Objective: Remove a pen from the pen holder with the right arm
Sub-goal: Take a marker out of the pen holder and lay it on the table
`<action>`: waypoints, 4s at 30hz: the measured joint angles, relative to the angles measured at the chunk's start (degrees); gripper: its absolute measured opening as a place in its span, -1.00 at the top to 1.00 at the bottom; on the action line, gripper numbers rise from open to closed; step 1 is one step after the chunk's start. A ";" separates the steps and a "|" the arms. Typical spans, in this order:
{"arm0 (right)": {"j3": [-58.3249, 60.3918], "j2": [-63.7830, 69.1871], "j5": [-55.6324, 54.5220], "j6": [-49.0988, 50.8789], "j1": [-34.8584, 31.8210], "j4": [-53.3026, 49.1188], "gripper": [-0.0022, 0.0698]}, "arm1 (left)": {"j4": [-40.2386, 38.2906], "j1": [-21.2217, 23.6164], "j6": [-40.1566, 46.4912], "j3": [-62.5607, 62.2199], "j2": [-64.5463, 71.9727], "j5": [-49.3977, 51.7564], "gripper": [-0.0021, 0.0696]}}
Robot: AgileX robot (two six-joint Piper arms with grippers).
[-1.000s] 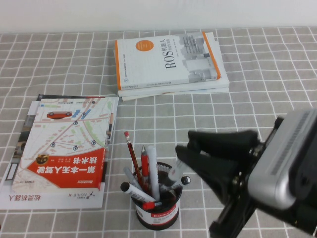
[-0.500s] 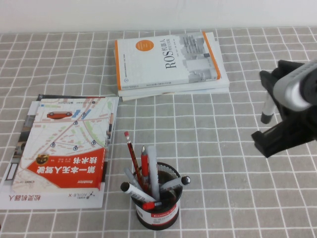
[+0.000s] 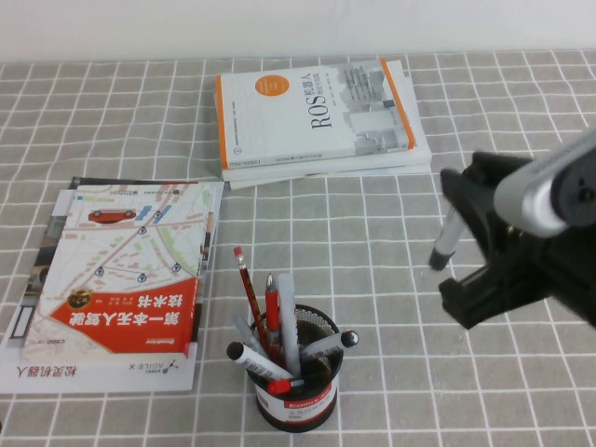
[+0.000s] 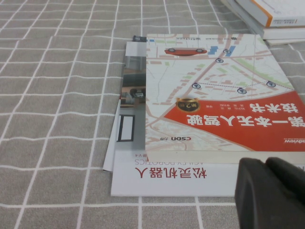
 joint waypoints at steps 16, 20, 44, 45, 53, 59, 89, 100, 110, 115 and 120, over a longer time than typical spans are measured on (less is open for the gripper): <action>5.12 1.06 35.57 38.75 -27.05 -24.98 0.61 | 0.00 0.00 0.00 0.00 0.00 0.00 0.95; 5.12 4.61 45.98 41.82 -33.05 -25.94 0.61 | 0.00 0.00 0.00 0.00 0.00 0.00 0.95; -25.39 31.68 80.22 95.43 -38.46 -82.17 0.61 | 0.00 0.00 0.00 0.00 0.00 0.00 0.95; -27.03 32.91 80.77 95.89 -38.46 -82.59 0.61 | 0.00 0.00 0.00 0.00 0.00 0.00 0.95; -37.80 43.44 87.85 98.98 -39.87 -83.60 0.61 | 0.00 0.00 0.00 0.00 0.00 0.00 0.95; -42.32 49.22 89.21 101.92 -42.62 -83.49 0.61 | 0.00 0.00 0.00 0.00 0.00 0.00 0.95; -50.67 63.95 83.99 102.51 -43.10 -80.67 0.29 | 0.00 0.00 0.00 0.00 0.00 0.00 0.95; -50.67 61.80 83.85 102.51 -42.83 -80.98 0.07 | 0.00 0.00 0.00 0.00 0.00 0.00 0.95; -41.46 40.86 84.01 102.31 -37.00 -87.97 0.86 | 0.00 0.00 0.00 0.00 0.00 0.00 0.95; -30.27 27.79 82.73 102.31 -35.96 -88.62 0.96 | 0.00 0.00 0.00 0.00 0.00 0.00 0.95; -19.94 15.19 82.73 102.19 -35.96 -88.92 0.97 | 0.00 0.00 0.00 0.00 0.00 0.00 0.95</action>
